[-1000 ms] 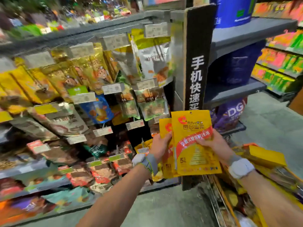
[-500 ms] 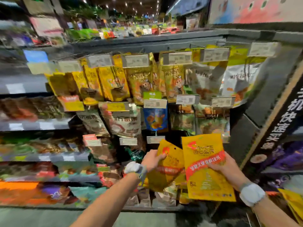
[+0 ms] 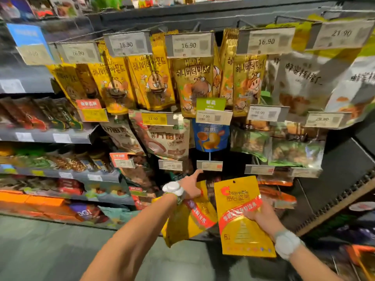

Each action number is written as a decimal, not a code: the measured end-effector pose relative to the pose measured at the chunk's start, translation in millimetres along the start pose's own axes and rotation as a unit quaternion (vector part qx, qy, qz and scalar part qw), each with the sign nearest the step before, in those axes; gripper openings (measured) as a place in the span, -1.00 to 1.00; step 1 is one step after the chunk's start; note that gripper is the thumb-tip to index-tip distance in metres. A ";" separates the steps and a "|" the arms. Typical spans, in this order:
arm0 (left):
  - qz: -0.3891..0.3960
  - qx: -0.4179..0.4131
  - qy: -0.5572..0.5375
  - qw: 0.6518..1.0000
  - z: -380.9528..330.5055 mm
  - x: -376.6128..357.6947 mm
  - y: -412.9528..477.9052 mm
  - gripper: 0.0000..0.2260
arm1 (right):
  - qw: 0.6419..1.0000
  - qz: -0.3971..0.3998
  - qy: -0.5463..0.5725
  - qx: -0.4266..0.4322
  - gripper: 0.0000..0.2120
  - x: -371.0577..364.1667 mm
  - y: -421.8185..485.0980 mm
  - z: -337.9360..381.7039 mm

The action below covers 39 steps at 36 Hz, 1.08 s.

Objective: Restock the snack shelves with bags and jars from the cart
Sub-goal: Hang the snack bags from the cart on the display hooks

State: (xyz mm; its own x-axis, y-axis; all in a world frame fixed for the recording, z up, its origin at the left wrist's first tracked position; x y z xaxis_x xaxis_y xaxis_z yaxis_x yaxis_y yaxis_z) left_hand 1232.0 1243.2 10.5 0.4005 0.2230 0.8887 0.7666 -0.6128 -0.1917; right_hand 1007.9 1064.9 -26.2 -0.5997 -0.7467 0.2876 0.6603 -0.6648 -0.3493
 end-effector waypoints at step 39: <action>-0.014 -0.199 0.250 0.948 8.5 83.1 8.8 -0.04 | 0.999 -0.026 0.047 0.009 -0.48 -90.5 53.4 30.5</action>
State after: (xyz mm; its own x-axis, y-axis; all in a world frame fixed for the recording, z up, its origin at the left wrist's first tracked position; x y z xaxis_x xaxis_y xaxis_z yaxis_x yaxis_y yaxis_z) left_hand 1276.3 1262.8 79.1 0.0181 -0.0823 0.9964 0.4847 -0.8710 -0.0808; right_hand 1111.2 1096.3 -43.6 -0.6728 -0.7065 0.2195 0.6347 -0.7037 -0.3194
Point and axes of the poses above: each hand's wrist, its own y-axis towards the middle knuckle, its own x-axis out of the back of the hand, z = x × y, the point moved 2 cm from there along y, towards the middle knuckle, and after that the axes turned 12 degrees about -z, right-handed, at the moved point
